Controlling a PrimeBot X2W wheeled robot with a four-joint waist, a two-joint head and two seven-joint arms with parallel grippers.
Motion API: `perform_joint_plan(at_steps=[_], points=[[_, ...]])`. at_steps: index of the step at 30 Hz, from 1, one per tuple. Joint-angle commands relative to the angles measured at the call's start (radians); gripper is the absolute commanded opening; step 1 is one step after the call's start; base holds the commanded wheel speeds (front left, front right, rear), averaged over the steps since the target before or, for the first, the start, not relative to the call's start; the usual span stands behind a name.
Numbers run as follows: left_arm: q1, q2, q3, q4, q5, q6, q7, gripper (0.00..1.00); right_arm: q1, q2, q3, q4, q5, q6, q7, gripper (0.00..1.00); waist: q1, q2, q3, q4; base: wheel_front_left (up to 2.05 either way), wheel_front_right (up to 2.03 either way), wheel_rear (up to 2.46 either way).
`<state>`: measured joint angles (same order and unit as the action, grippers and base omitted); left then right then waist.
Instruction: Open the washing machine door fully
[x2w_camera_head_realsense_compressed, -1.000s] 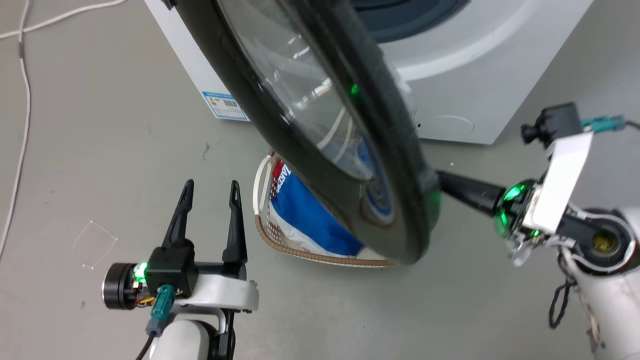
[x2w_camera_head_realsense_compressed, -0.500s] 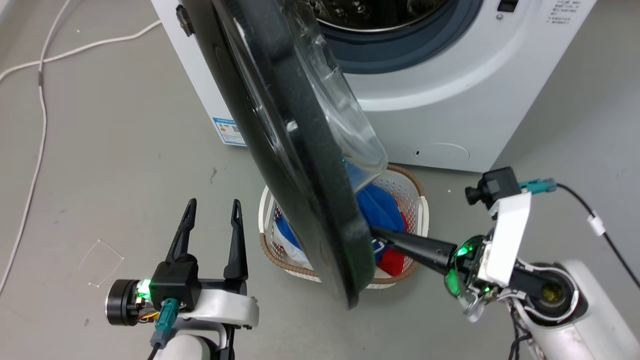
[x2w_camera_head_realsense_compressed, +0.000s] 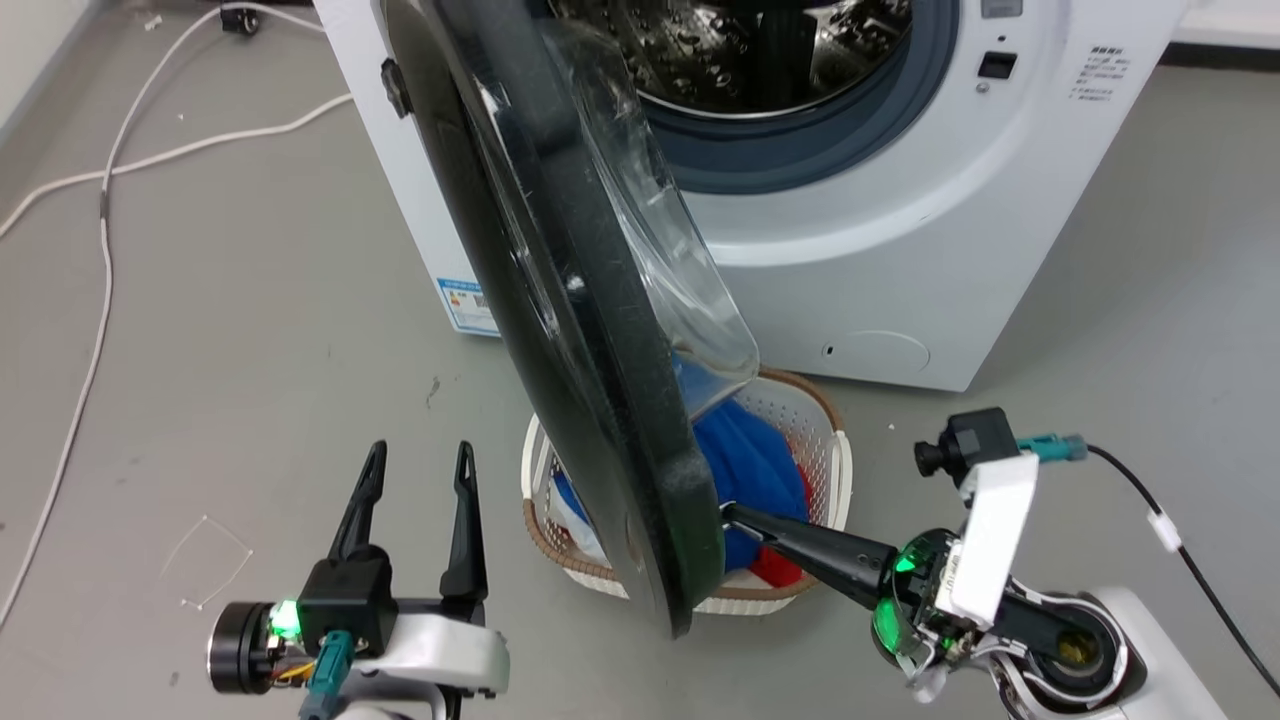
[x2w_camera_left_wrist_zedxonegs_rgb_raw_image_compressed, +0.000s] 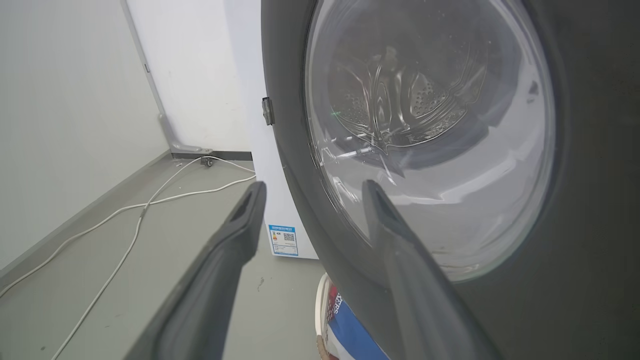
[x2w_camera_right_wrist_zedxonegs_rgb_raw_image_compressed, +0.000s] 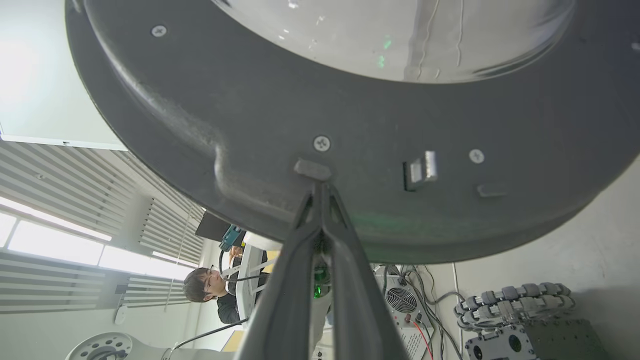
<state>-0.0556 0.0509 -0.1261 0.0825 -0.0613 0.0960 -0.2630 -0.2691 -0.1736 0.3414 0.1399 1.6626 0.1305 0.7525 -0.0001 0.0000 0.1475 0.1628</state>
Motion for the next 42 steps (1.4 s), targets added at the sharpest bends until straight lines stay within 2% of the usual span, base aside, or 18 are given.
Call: perform_joint_plan(at_steps=[1,10,14,15,18,20,22,26,28,30,36,40,42], points=[[0.024,-0.001,0.004,0.002,0.006,0.000,-0.003,1.00,0.028,0.002,-0.011,0.004,-0.005,0.000,-0.020,0.00,0.0001,0.0000,-0.024,-0.009,0.00,0.00,0.00],[0.079,-0.001,0.016,0.007,0.018,-0.010,-0.003,1.00,0.125,0.018,-0.126,-0.080,-0.102,0.000,-0.254,0.00,0.0001,0.0000,-0.109,-0.041,0.00,0.00,0.00],[0.103,0.000,0.028,0.004,0.028,-0.014,-0.003,1.00,0.159,0.022,-0.182,-0.141,-0.184,0.000,-0.403,0.00,0.0001,0.0000,-0.140,-0.059,0.00,0.00,0.00],[0.103,0.000,0.028,0.004,0.028,-0.014,-0.003,1.00,0.159,0.022,-0.182,-0.141,-0.184,0.000,-0.403,0.00,0.0001,0.0000,-0.140,-0.059,0.00,0.00,0.00],[0.114,0.000,0.036,-0.002,0.034,-0.016,-0.003,1.00,0.176,0.010,-0.190,-0.180,-0.310,0.000,-0.553,0.00,0.0001,0.0000,-0.149,-0.072,0.00,0.00,0.00],[0.119,0.000,0.038,-0.004,0.035,-0.018,-0.003,1.00,0.186,0.016,-0.190,-0.195,-0.355,0.000,-0.646,0.00,0.0001,0.0000,-0.154,-0.076,0.00,0.00,0.00],[0.124,0.000,0.038,-0.004,0.037,-0.019,-0.003,1.00,0.191,-0.006,-0.183,-0.211,-0.418,0.000,-0.735,0.00,0.0001,0.0000,-0.159,-0.080,0.00,0.00,0.00],[0.132,0.000,0.042,-0.007,0.038,-0.019,-0.003,1.00,0.210,-0.070,-0.153,-0.205,-0.638,0.000,-0.951,0.00,0.0001,0.0000,-0.167,-0.088,0.00,0.00,0.00],[0.134,0.000,0.042,-0.008,0.038,-0.020,-0.003,1.00,0.219,-0.081,-0.163,-0.177,-0.779,0.000,-1.002,0.00,0.0001,0.0000,-0.169,-0.092,0.00,0.00,0.00],[0.136,0.000,0.044,-0.010,0.039,-0.018,-0.003,1.00,0.217,-0.070,-0.198,-0.169,-0.933,0.000,-1.016,0.00,0.0001,0.0000,-0.170,-0.096,0.00,0.00,0.00],[0.141,-0.001,0.041,-0.014,0.036,-0.017,-0.003,1.00,0.266,0.013,-0.275,-0.275,-1.420,0.000,-1.017,0.00,0.0001,0.0000,-0.166,-0.102,0.00,0.00,0.00],[0.139,-0.001,0.039,-0.014,0.036,-0.019,-0.003,1.00,0.324,0.066,-0.292,-0.295,-1.577,0.000,-1.017,0.00,0.0001,0.0000,-0.165,-0.101,0.00,0.00,0.00],[0.137,-0.001,0.038,-0.013,0.036,-0.020,-0.003,1.00,0.355,0.090,-0.308,-0.283,-1.592,0.000,-1.017,0.00,0.0001,0.0000,-0.165,-0.100,0.00,0.00,0.00]])
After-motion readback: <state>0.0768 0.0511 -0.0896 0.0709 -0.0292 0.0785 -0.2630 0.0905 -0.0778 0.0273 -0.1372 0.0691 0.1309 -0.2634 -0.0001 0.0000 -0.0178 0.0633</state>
